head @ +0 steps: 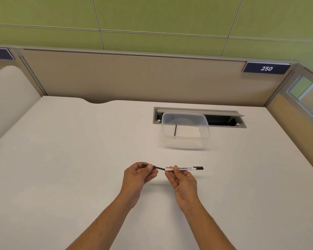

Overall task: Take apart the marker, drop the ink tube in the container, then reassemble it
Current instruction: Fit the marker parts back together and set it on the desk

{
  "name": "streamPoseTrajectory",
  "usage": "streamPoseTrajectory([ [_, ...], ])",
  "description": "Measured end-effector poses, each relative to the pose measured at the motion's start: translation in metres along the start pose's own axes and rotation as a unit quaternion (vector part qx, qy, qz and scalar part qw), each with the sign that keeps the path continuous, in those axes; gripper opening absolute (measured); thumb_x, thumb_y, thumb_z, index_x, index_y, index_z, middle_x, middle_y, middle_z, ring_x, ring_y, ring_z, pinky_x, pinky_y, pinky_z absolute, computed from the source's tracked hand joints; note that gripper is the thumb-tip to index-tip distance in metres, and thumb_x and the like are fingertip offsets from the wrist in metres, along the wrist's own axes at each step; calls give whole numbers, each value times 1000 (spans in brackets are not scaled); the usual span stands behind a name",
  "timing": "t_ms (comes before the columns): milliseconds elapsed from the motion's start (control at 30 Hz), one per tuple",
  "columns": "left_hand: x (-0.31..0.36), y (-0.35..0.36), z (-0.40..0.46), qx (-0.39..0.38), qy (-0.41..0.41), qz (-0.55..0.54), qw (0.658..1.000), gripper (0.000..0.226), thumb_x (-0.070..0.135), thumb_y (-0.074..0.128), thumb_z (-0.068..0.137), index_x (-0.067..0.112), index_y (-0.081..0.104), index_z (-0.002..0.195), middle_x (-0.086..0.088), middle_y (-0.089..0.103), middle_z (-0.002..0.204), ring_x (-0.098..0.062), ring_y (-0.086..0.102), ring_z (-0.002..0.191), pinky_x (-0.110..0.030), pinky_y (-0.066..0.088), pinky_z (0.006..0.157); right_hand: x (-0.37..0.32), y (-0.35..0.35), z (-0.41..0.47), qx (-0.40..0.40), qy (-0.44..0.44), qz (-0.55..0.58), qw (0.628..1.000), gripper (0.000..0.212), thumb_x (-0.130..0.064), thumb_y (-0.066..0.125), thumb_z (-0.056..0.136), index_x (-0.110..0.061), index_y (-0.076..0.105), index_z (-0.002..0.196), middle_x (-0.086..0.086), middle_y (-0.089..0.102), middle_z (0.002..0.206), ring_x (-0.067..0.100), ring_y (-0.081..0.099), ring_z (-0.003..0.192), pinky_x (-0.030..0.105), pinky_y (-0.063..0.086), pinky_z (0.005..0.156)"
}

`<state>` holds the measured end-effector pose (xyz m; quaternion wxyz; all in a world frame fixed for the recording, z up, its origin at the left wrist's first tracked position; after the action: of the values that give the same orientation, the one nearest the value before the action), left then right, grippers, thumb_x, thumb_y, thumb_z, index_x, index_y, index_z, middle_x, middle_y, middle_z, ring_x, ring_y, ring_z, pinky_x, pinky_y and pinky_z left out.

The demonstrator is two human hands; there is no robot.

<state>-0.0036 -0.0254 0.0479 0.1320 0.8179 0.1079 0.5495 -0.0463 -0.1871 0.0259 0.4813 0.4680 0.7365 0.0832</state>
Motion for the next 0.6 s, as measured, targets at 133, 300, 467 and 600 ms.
streamPoseTrajectory([
  [133,2,1,0,-13,6,9,1000,13,0,67,86,-9,65,95,-26,70,90,-32,70,88,-29,57,77,2,4,0,-4,13,13,1000,17,0,60,93,6,58,109,14,76,79,19,76,72,26,63,65],
  [300,0,9,-4,-32,21,77,996,6,-1,70,82,-2,71,88,-18,73,88,-28,70,84,-30,56,74,10,16,-3,-22,29,-8,999,18,-1,62,92,6,58,109,18,74,84,22,76,73,27,63,66],
  [467,4,7,-4,10,61,151,987,5,9,73,82,11,74,86,-5,74,84,-22,69,81,-30,58,68,17,18,-5,-19,38,-31,999,14,-7,65,92,2,60,101,20,75,91,27,76,80,30,63,67],
  [600,3,8,-8,26,76,162,983,8,13,73,83,18,76,88,2,76,84,-16,69,82,-27,56,67,22,20,-7,-31,49,-14,998,21,-8,64,92,7,61,107,27,74,99,30,75,88,32,64,73],
])
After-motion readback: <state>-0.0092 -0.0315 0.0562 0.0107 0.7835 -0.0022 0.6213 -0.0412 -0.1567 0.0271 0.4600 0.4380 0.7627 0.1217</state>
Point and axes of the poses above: each hand's wrist, its own z-axis towards the middle knuckle, its own y-axis out of the palm, x = y × z, the point moved 6 cm from there along z, towards the middle knuckle
